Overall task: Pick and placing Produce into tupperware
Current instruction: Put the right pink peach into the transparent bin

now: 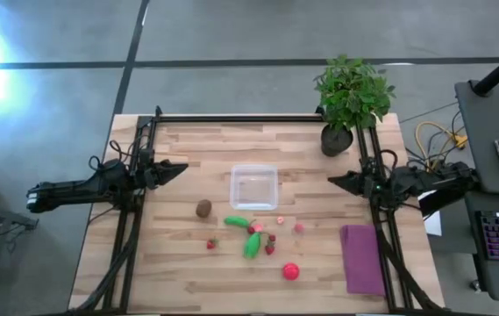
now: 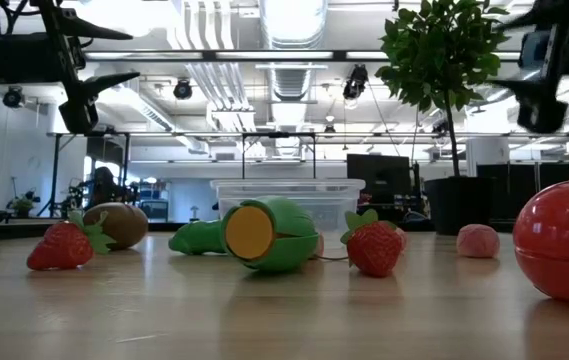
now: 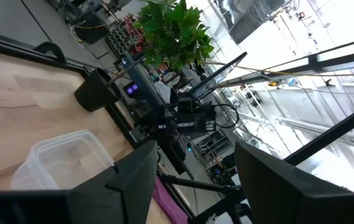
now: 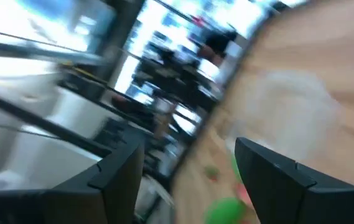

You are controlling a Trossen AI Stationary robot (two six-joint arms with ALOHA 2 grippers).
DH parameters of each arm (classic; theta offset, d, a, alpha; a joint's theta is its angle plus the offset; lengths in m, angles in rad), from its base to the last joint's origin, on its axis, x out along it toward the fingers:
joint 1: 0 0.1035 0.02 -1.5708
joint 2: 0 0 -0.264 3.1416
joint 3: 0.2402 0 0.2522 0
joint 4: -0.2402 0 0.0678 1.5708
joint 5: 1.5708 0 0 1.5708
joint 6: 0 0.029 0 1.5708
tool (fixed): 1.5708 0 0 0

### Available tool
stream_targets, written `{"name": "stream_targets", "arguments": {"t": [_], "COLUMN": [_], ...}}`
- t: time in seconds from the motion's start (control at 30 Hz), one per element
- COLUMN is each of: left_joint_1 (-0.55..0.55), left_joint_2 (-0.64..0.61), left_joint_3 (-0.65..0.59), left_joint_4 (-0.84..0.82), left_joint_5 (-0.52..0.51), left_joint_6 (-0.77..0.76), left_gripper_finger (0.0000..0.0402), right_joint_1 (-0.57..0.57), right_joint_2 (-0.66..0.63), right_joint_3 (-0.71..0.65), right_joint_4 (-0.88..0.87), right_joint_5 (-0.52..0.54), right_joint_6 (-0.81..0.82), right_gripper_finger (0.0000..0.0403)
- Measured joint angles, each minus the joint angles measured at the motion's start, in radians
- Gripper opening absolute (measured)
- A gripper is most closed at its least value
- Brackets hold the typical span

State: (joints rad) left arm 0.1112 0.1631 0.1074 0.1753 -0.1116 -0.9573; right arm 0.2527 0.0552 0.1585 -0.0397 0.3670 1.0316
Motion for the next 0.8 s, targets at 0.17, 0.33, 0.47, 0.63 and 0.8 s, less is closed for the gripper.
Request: {"name": "stream_targets", "arguments": {"t": [0.17, 0.33, 0.47, 0.63, 0.8], "left_joint_1": [0.000, 0.000, 0.000, 0.000, 0.000], "left_joint_2": [0.000, 0.000, 0.000, 0.000, 0.000], "left_joint_3": [0.000, 0.000, 0.000, 0.000, 0.000], "left_joint_4": [0.000, 0.000, 0.000, 0.000, 0.000], "left_joint_5": [0.000, 0.000, 0.000, 0.000, 0.000], "left_joint_6": [0.000, 0.000, 0.000, 0.000, 0.000], "left_gripper_finger": [0.0201, 0.0201, 0.0201, 0.0201, 0.0201], "right_joint_1": [-0.001, -0.002, -0.002, -0.002, -0.003], "right_joint_2": [0.064, 0.150, 0.203, 0.270, 0.329], "right_joint_3": [0.018, 0.073, 0.145, 0.241, 0.331], "right_joint_4": [0.411, 0.603, 0.638, 0.639, 0.631], "right_joint_5": [-0.057, -0.021, -0.024, -0.025, 0.047], "right_joint_6": [-0.359, -0.400, -0.396, -0.397, -0.478], "right_gripper_finger": [0.0242, 0.0242, 0.0242, 0.0242, 0.0242]}}
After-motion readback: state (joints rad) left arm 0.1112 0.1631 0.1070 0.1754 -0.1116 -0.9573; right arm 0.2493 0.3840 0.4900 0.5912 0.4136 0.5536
